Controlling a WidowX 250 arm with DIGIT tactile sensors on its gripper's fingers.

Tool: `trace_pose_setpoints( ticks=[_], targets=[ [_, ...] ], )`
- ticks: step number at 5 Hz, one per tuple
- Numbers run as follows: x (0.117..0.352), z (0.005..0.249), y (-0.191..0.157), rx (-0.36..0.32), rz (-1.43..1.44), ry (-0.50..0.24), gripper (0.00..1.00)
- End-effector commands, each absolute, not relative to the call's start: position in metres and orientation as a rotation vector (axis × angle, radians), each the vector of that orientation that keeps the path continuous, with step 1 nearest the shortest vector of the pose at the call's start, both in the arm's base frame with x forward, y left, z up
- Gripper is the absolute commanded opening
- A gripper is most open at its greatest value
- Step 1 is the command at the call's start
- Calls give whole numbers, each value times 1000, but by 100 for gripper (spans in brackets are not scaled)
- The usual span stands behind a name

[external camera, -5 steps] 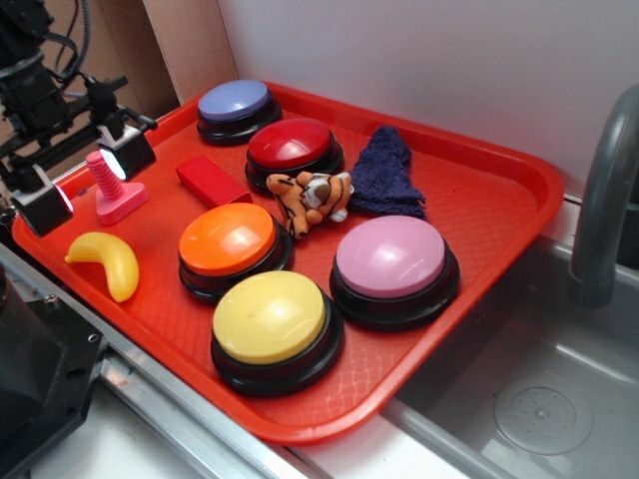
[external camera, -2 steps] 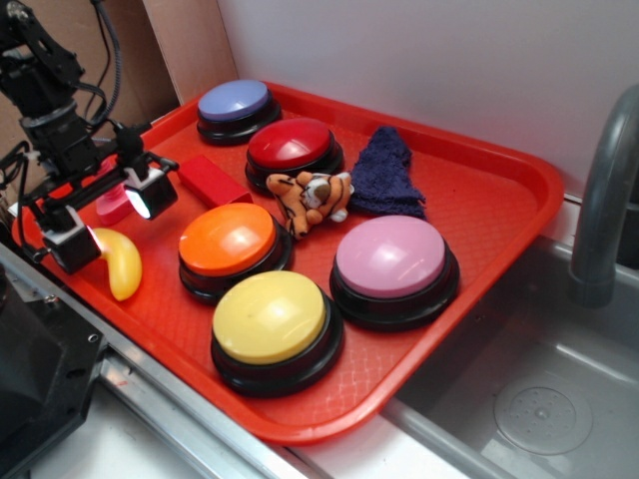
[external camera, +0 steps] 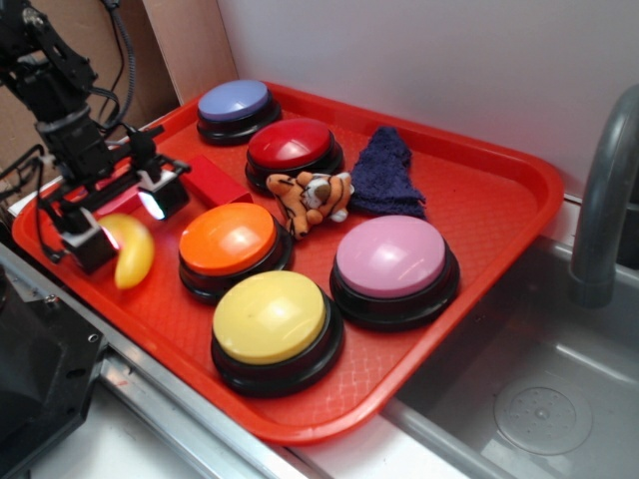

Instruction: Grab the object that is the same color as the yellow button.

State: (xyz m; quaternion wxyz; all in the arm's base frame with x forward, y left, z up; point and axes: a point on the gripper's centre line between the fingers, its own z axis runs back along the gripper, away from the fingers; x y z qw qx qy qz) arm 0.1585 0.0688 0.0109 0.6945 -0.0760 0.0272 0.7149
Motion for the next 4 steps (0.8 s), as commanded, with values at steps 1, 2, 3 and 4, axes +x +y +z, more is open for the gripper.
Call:
trace_pose_setpoints(
  ticks=[1, 2, 3, 4],
  targets=[
    [160, 17, 68, -162, 1547, 5, 0],
    [161, 23, 69, -157, 1519, -8, 0],
    [166, 44, 72, -119, 1349, -42, 0],
    [169, 72, 80, -107, 1193, -63, 0]
  ],
)
